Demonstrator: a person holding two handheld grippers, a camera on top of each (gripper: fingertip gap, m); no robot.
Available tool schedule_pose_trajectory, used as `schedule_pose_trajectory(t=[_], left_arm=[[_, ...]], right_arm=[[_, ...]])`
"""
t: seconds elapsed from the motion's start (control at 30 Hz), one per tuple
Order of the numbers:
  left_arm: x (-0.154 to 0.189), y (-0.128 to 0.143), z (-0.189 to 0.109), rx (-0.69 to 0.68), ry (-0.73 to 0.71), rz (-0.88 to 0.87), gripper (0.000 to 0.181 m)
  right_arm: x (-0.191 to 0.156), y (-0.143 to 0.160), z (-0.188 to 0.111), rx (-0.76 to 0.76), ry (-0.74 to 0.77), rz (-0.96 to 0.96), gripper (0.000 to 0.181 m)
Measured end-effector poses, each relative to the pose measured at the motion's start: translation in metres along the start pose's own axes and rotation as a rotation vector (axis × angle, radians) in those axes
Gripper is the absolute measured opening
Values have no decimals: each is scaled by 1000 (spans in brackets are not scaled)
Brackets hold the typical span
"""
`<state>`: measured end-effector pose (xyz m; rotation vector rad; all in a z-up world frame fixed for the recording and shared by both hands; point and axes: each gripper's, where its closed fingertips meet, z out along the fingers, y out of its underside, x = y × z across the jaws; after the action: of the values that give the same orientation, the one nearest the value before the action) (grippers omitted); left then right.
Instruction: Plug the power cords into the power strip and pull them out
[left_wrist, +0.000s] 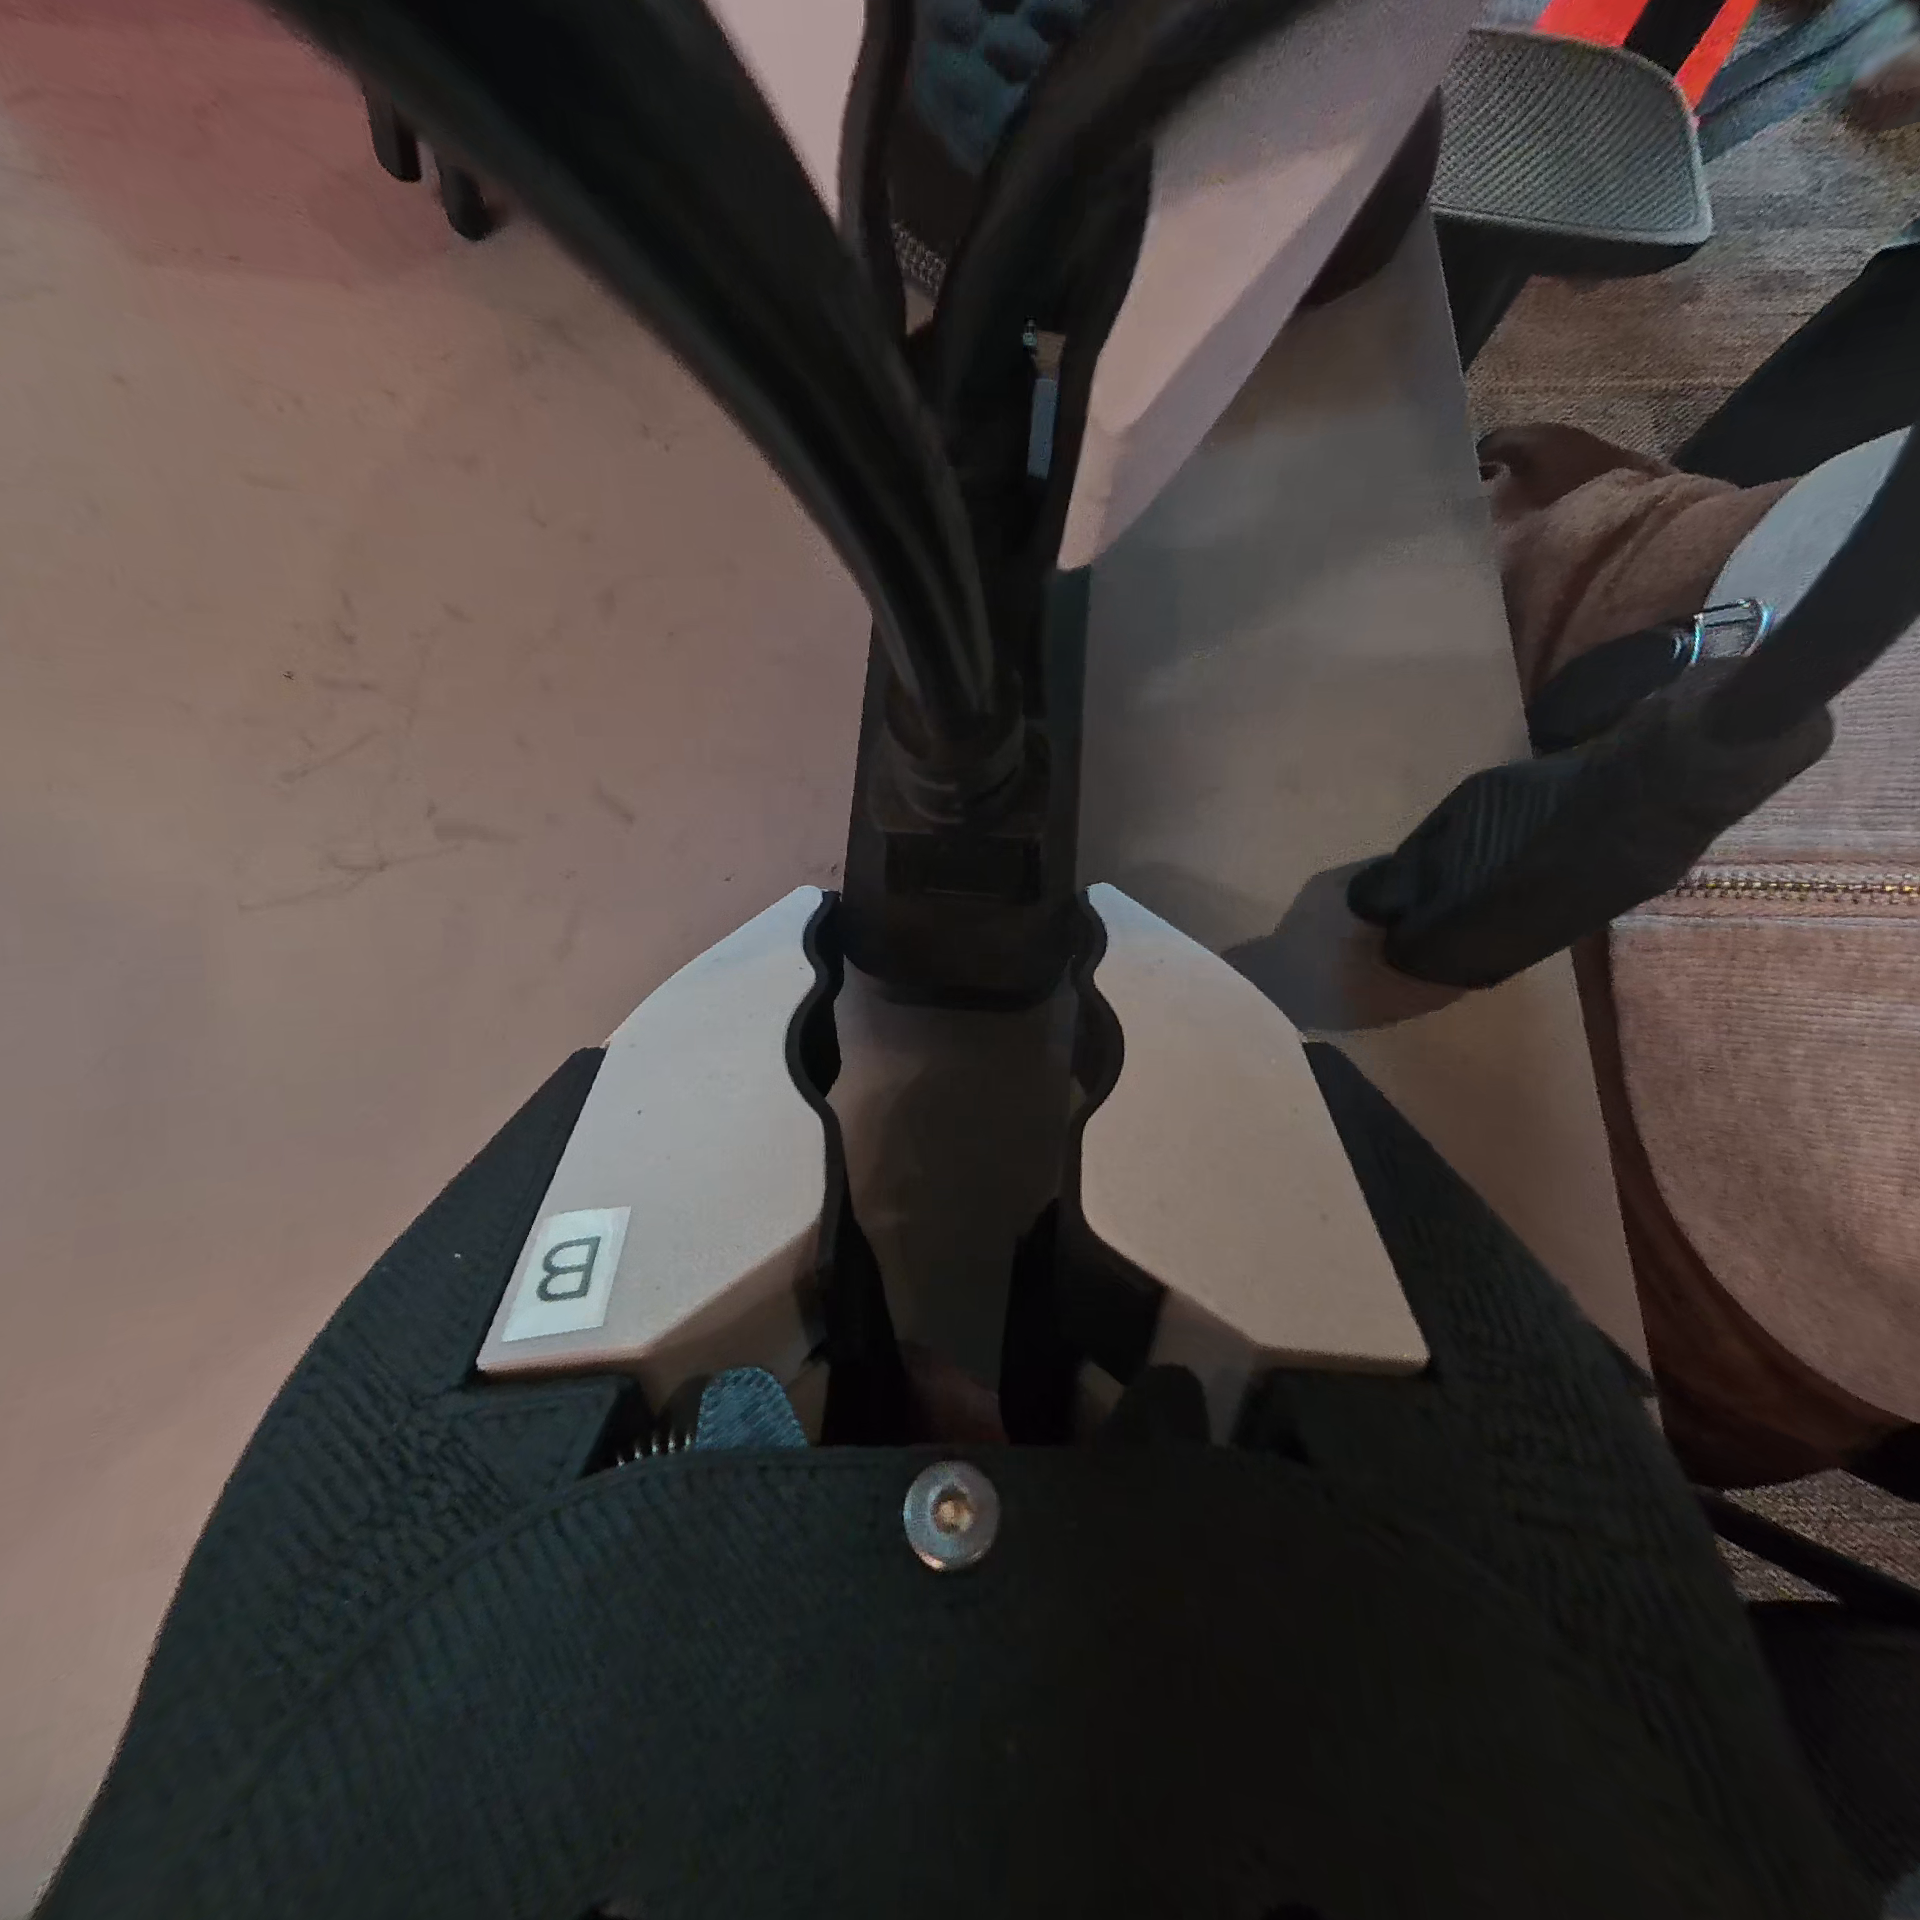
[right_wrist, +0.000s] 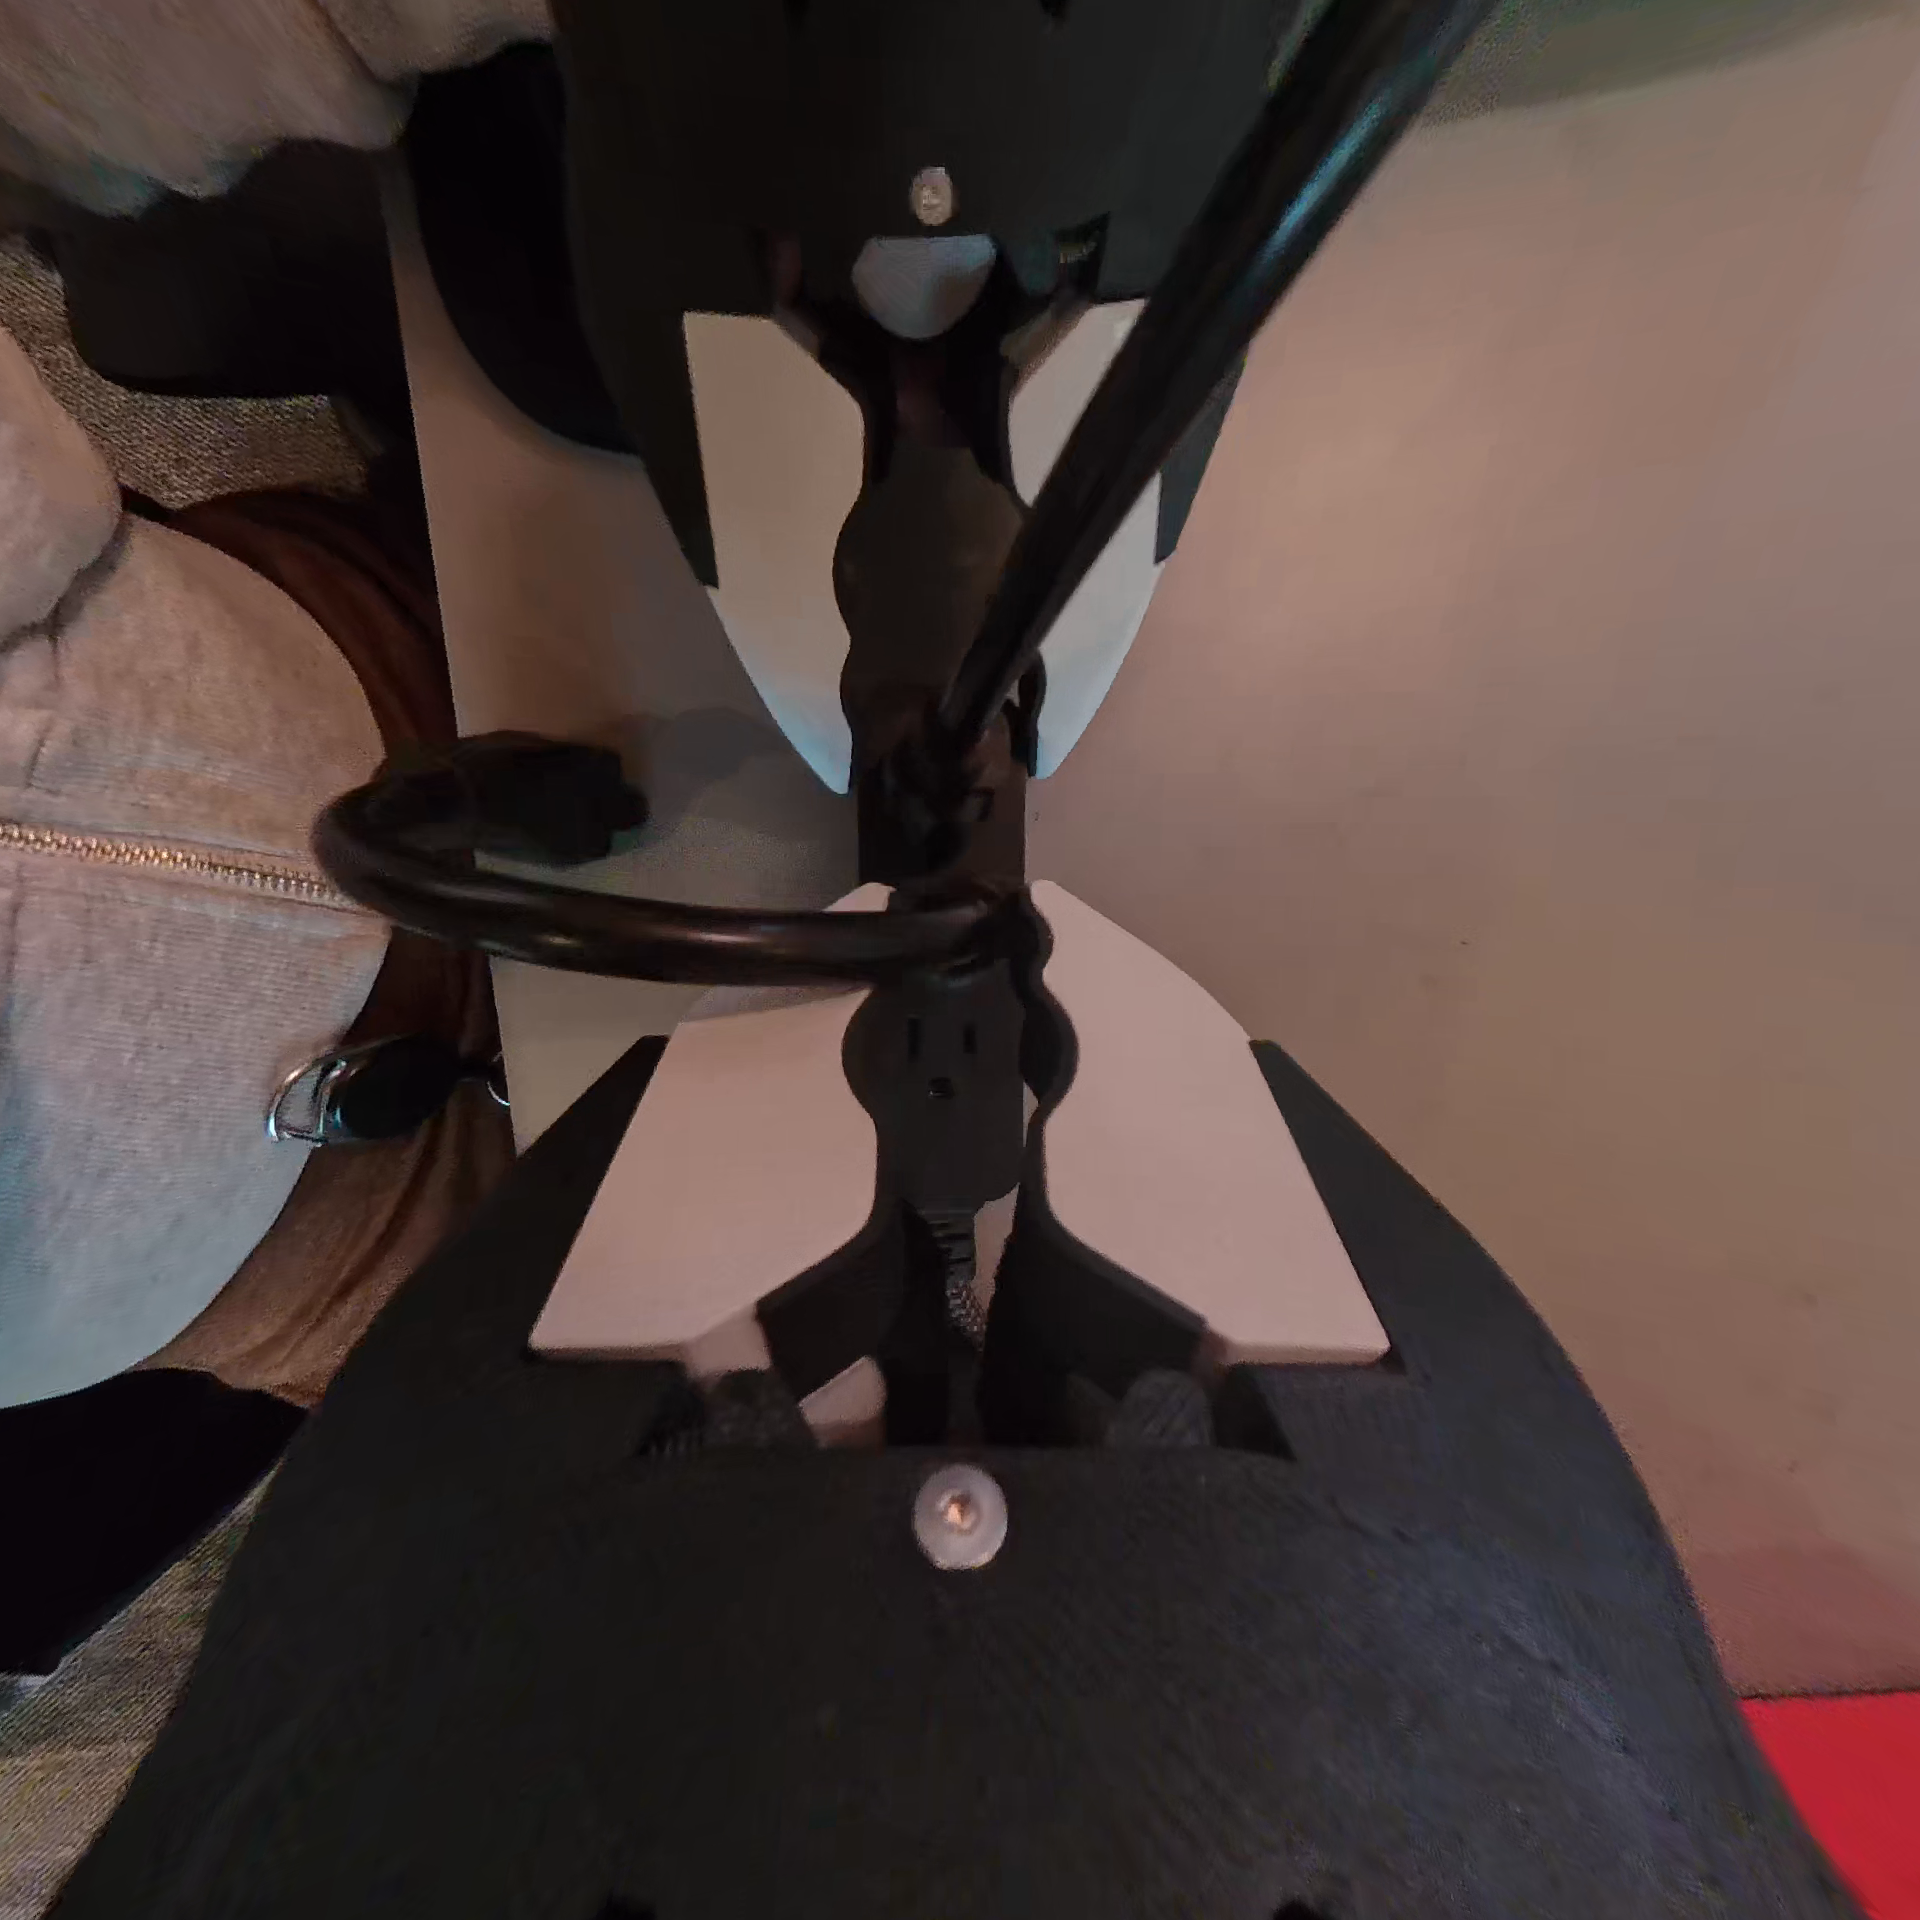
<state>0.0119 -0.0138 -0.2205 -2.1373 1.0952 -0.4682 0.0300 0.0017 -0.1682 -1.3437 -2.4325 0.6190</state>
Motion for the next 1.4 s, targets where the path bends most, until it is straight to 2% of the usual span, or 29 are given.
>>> schedule_pose_trajectory(t=[0.4,0.5,0.53,0.6,0.63,0.77,0.83,0.9,1.0,1.03,1.1,1.17,1.27,1.4], left_arm=[[-1,1,-1,6,4,-12,42],[-1,1,-1,6,-1,-2,42],[-1,0,0,7,0,-3,42],[-1,0,0,7,-7,5,42],[-1,0,-1,9,-9,6,42],[-1,1,0,8,-9,6,42],[-2,1,0,6,-14,12,42],[-2,1,0,3,-24,21,42],[-2,1,1,1,-33,29,42],[-2,1,1,1,-32,28,42],[-3,2,1,0,-29,25,42],[-3,2,1,-1,-28,23,42],[-3,2,1,-3,-33,29,42],[-3,2,1,-3,-31,27,42]], right_arm=[[-1,-5,3,4,19,-31,21],[0,-7,2,6,60,-129,22],[5,-8,0,16,114,-161,27],[10,-10,-4,61,173,-172,52],[3,-11,-6,109,134,-156,75],[-15,-11,-22,364,39,-12,79],[-19,-6,-29,491,13,80,86],[-24,-2,-33,638,-12,170,101],[-24,3,-41,856,52,215,71],[-21,5,-47,890,88,233,54],[-17,5,-57,919,109,254,33],[-15,7,-49,814,65,279,27],[-12,11,-23,574,68,187,35],[-11,-7,-15,464,-12,82,30]])
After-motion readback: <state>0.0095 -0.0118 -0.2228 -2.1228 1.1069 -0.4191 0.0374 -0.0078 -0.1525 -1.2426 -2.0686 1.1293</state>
